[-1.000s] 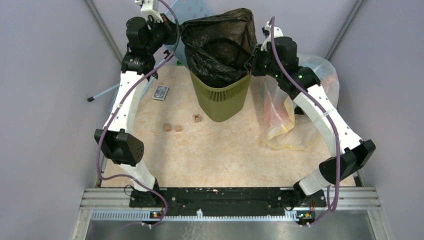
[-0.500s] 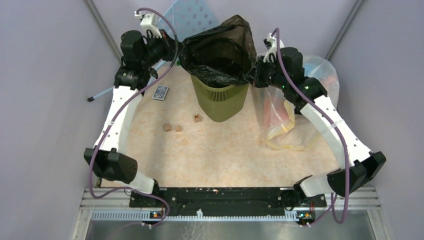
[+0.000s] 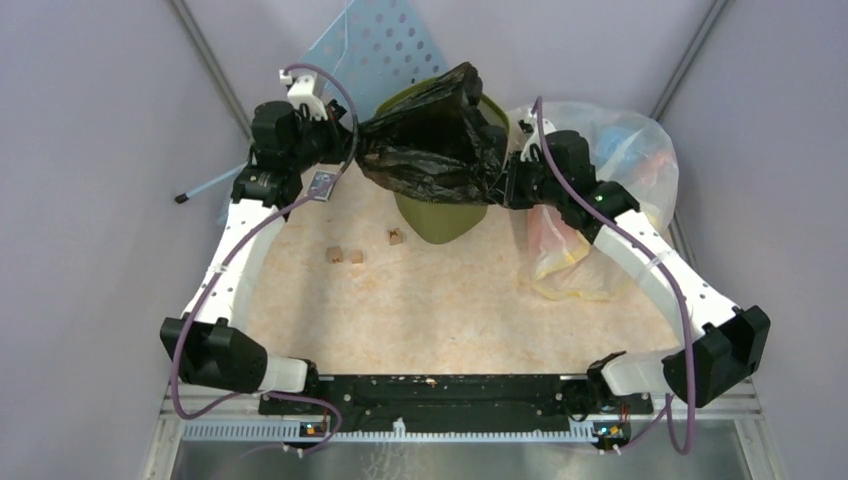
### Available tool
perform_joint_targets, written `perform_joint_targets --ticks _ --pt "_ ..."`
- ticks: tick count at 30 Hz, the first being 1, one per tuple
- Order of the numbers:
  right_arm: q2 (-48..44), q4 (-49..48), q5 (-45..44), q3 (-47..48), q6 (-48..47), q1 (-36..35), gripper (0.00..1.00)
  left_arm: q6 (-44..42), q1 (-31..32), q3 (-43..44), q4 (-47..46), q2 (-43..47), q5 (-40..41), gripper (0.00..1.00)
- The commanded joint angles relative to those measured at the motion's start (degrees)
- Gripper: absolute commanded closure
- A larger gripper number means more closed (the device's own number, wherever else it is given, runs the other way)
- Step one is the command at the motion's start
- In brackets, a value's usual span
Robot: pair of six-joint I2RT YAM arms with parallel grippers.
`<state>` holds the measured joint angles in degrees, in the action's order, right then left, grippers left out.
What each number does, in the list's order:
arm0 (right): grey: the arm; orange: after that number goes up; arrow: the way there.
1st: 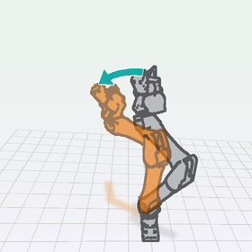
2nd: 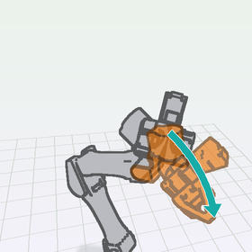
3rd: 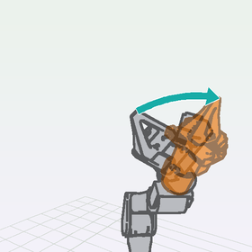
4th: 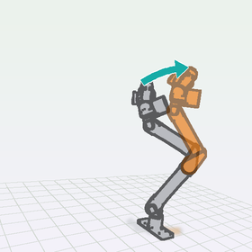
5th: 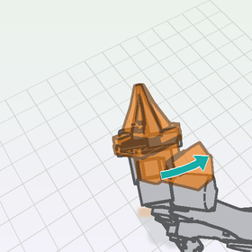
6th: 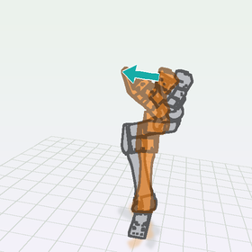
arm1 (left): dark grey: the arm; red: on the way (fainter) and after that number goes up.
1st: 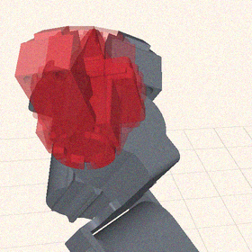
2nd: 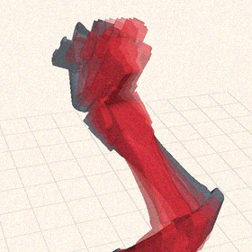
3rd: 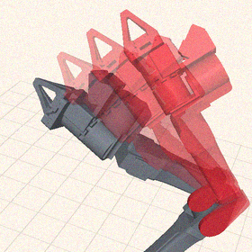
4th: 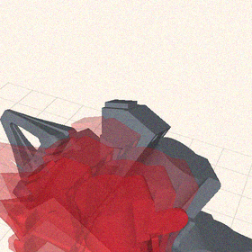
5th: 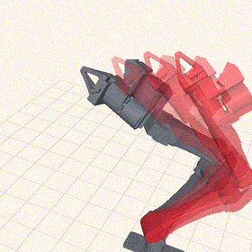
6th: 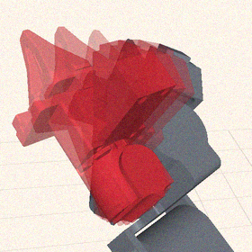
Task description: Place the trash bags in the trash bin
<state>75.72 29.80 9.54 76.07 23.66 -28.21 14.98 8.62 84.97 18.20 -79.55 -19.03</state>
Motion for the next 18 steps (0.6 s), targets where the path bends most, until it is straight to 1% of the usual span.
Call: perform_joint_targets --ticks 1,4,6,9,13,14,18 --pt "-0.43 -5.58 -2.56 -1.89 -0.19 0.35 0.86 -0.36 -0.74 -6.75 -4.73 3.81 5.33 1.0" --pt "0.27 -8.75 -5.64 -2.87 -0.23 0.79 0.82 0.57 -0.75 -10.65 -10.67 3.51 5.12 1.0" --pt "0.42 -10.9 -7.36 -3.29 -0.03 1.29 0.77 1.16 -0.8 -12.05 -14.04 2.85 6.95 1.0" --pt "0.26 -13.68 -6.99 -3.25 0.15 2.88 0.73 1.84 -0.93 -10.95 -16.66 0.77 7.93 1.0" --pt "-1.1 -16.8 -5.5 -3.27 -0.46 5.32 0.68 2.73 -0.93 -8.33 -17.75 -1.4 7.66 1.0" --pt "-1.24 -17.33 -5.62 -3.23 -0.72 5.82 0.66 2.95 -0.97 -8.3 -20.45 -1.63 7.68 1.0" --pt "0.61 -17.52 -6.33 -1.81 -0.5 7.89 0.65 3.85 -0.97 -7.46 -23.2 -3.73 8.48 0.98"
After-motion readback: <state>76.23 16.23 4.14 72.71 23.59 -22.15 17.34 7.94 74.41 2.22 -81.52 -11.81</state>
